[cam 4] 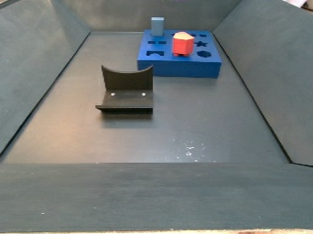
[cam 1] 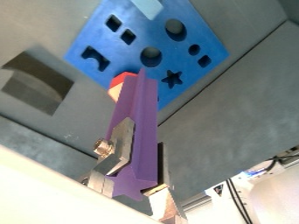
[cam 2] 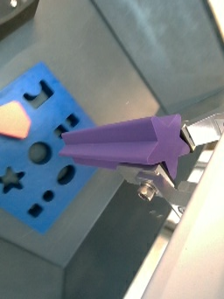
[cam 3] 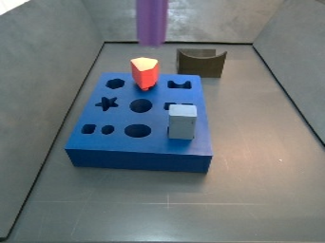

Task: Pick up the star object. Move up. Move to above the board. Insert the star object.
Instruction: Insert the star object.

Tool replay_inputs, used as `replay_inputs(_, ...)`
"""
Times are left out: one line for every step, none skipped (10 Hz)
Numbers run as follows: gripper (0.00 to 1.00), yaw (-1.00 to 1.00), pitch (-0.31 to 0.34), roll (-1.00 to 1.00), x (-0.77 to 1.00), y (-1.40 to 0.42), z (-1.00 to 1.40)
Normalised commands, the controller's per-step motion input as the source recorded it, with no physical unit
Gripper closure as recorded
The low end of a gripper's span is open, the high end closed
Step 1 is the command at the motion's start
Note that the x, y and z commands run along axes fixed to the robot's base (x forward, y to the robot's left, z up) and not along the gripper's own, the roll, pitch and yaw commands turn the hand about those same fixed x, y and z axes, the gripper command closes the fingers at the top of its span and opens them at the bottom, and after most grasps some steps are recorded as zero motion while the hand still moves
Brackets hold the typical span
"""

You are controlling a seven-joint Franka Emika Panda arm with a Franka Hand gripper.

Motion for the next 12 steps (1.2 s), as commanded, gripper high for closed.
replay_inputs(1.00, -0.29, -0.079, -0.02, -1.00, 0.09, -0.65)
replay_inputs(1.00, -0.40, -0.083, -0.15, -0.90, 0.25, -0.90)
replay_inputs(1.00, -0.46, -0.080, -0.16, -0.84, 0.26, -0.91)
replay_inputs(1.00, -0.48, -0.080, -0.16, -0.83, 0.25, -0.91)
replay_inputs(1.00, -0.53, -0.086, -0.16, -0.78, 0.19, -0.89)
replay_inputs(1.00, -0.55, -0.123, -0.21, -0.71, 0.09, -0.75)
replay_inputs(1.00, -0.56, -0.154, -0.25, -0.66, 0.04, -0.66)
replay_inputs(1.00, -0.61, -0.196, -0.27, -0.54, 0.00, -0.53)
replay_inputs(1.00, -0.65, -0.209, -0.28, -0.43, 0.00, -0.27)
replay_inputs(1.00, -0.66, -0.171, -0.23, -0.38, 0.00, 0.00)
replay_inputs(1.00, -0.68, -0.143, -0.20, -0.36, 0.00, 0.02)
replay_inputs(1.00, -0.65, -0.140, -0.17, -0.37, -0.03, 0.06)
